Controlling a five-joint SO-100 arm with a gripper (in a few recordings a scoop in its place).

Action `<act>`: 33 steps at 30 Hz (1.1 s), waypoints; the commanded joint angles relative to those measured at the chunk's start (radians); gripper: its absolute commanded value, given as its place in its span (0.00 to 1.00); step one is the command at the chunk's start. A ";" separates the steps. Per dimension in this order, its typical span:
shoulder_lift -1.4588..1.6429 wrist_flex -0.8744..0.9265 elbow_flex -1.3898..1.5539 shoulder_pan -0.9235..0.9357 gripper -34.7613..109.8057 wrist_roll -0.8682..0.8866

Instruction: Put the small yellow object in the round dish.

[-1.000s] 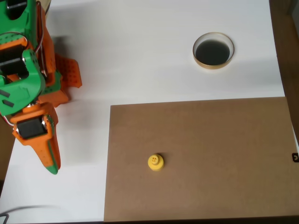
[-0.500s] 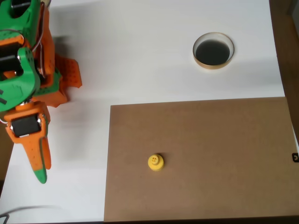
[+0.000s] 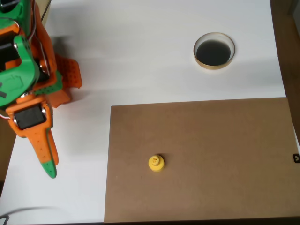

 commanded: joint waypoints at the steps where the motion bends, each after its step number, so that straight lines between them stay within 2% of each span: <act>1: -0.081 -0.012 -0.127 -0.023 0.41 -0.002; 18: -0.488 -0.041 -0.387 -0.133 0.43 0.008; 33: -0.848 0.037 -0.655 -0.249 0.43 0.044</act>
